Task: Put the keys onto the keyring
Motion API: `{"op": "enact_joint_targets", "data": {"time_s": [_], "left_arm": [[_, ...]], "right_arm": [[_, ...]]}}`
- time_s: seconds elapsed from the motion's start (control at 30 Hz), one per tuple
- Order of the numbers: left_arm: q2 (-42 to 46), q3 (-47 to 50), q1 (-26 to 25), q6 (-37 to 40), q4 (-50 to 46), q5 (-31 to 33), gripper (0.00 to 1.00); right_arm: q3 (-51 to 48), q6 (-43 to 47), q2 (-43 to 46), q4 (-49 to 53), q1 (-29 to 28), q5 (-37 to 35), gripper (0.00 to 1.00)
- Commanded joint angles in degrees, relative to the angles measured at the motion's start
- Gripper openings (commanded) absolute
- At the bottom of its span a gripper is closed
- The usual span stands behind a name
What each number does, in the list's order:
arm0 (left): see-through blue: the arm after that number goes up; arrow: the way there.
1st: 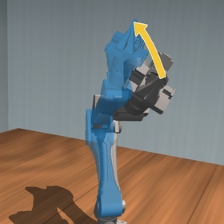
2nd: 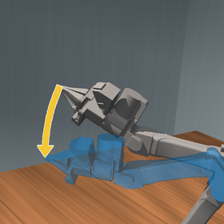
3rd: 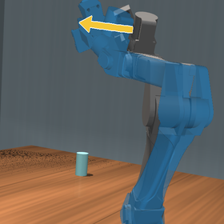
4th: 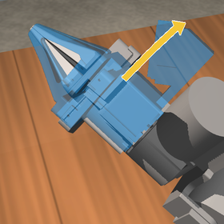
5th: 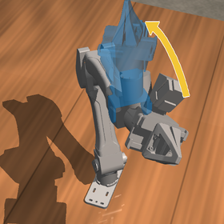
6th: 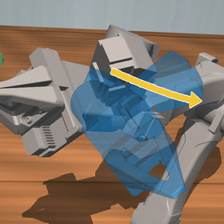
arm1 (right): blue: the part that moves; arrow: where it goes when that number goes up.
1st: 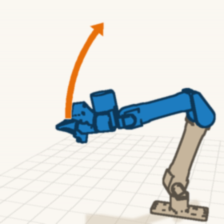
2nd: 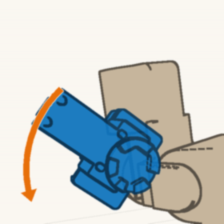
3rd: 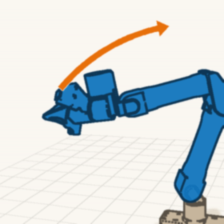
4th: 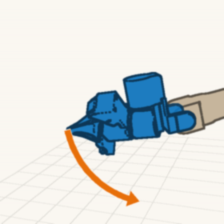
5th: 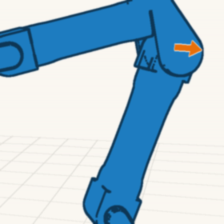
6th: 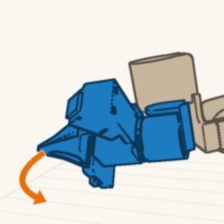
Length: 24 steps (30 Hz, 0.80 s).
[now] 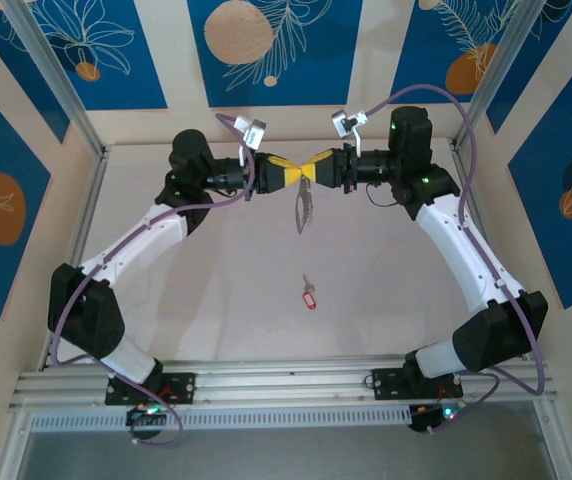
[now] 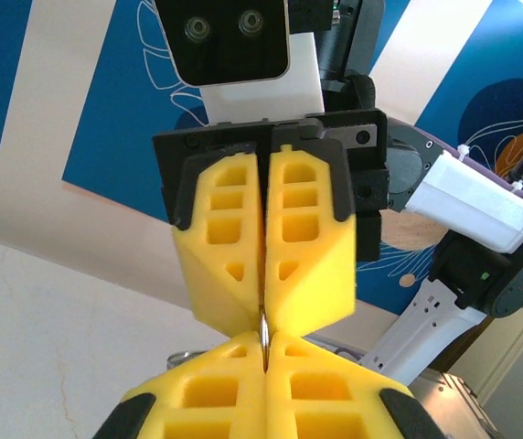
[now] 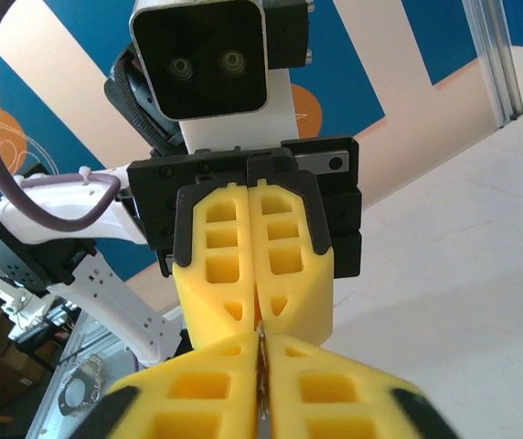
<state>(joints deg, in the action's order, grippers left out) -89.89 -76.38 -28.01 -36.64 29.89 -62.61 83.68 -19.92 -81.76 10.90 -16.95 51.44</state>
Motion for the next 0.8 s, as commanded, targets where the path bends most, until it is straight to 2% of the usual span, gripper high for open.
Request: {"op": "enact_joint_targets", "data": {"time_s": [0.0,0.1,0.23,0.37,0.63,0.77], "left_arm": [[0.1,0.8,-0.2,-0.1,3.3,1.4,0.00],[0.9,2.0,-0.2,-1.4,6.6,3.1,0.00],[2.3,4.0,-0.3,-2.6,12.3,5.6,0.00],[4.0,6.3,-0.3,-0.8,16.6,8.3,0.00],[7.7,11.0,-0.4,7.1,22.9,14.3,0.00],[8.5,11.0,-0.5,9.2,23.5,15.1,0.00]], "right_arm": [[-3.7,-7.6,4.1,-8.4,3.5,-1.7,0.36],[-9.1,-14.3,9.0,-14.9,7.9,-5.5,0.50],[-15.1,-18.2,14.1,-17.3,9.7,-11.2,0.54],[-20.7,-20.7,17.2,-18.8,9.9,-14.5,0.55],[-26.9,-23.6,16.7,-21.8,9.3,-14.5,0.55],[-28.1,-23.7,15.3,-22.3,8.9,-14.4,0.55]]}}
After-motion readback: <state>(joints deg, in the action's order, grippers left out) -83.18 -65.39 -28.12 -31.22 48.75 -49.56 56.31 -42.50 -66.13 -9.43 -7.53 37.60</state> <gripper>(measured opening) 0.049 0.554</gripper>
